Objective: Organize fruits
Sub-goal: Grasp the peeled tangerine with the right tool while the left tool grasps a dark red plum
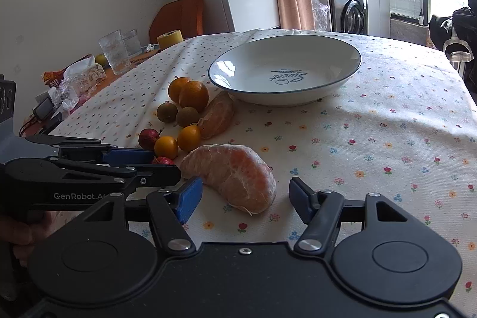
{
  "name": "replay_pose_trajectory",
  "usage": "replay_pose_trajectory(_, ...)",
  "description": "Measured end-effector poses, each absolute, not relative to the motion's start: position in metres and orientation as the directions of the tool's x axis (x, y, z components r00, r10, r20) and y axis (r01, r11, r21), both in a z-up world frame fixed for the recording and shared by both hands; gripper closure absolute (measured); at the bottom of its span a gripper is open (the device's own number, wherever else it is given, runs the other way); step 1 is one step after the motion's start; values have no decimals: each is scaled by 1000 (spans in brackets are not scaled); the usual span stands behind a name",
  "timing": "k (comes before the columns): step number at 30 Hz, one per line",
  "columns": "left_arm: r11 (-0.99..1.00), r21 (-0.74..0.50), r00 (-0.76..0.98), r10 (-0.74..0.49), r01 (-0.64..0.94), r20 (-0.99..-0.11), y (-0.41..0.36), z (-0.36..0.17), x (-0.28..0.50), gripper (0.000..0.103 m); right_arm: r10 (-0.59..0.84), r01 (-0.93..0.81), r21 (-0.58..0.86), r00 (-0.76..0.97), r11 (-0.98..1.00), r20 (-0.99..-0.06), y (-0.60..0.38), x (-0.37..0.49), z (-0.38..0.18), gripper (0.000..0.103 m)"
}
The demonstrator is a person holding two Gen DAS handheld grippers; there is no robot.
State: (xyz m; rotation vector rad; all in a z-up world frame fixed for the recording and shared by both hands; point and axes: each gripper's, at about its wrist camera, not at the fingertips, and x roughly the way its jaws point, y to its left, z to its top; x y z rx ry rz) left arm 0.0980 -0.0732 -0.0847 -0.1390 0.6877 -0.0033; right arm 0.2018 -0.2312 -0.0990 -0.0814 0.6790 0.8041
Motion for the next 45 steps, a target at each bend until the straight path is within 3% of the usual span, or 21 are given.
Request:
replay_pose_trajectory(3, 987, -154, 772, -60, -50, -633, -67, -84, 97, 82, 643, -699, 178, 488, 693, -590, -229, 202, -99, 39)
replay_pose_trajectory(9, 985, -169, 774, -71, -47, -629, -66, -84, 88, 82, 627, -709, 138, 495, 692, -602, -221, 198, -98, 44)
replay_pose_trajectory(13, 983, -174, 780, -70, -51, -622, -63, -83, 84, 82, 630, -719, 139, 479, 681, -611, -222, 193, -97, 58)
replay_pose_trajectory(16, 983, -177, 787, -66, -56, -614, -60, -80, 81, 82, 653, -741, 166, 436, 651, -619, -225, 185, -95, 61)
replay_pose_trajectory(28, 985, -159, 798, -41, -69, -601, -47, -76, 76, 82, 633, -742, 132, 447, 657, -632, -203, 193, -94, 59)
replay_pose_trajectory(31, 986, -154, 803, -41, -64, -594, -45, -75, 75, 82, 628, -761, 93, 454, 643, -632, -194, 191, -96, 52)
replay_pose_trajectory(35, 987, -151, 804, -41, -62, -593, -41, -77, 73, 82, 625, -771, 39, 484, 635, -613, -187, 187, -101, 51)
replay_pose_trajectory(38, 986, -156, 807, -41, -64, -590, -38, -77, 70, 82, 599, -769, -25, 518, 639, -611, -182, 181, -101, 62)
replay_pose_trajectory(45, 983, -173, 822, -47, -63, -568, -34, -73, 64, 82, 594, -760, -21, 524, 649, -611, -181, 177, -97, 66)
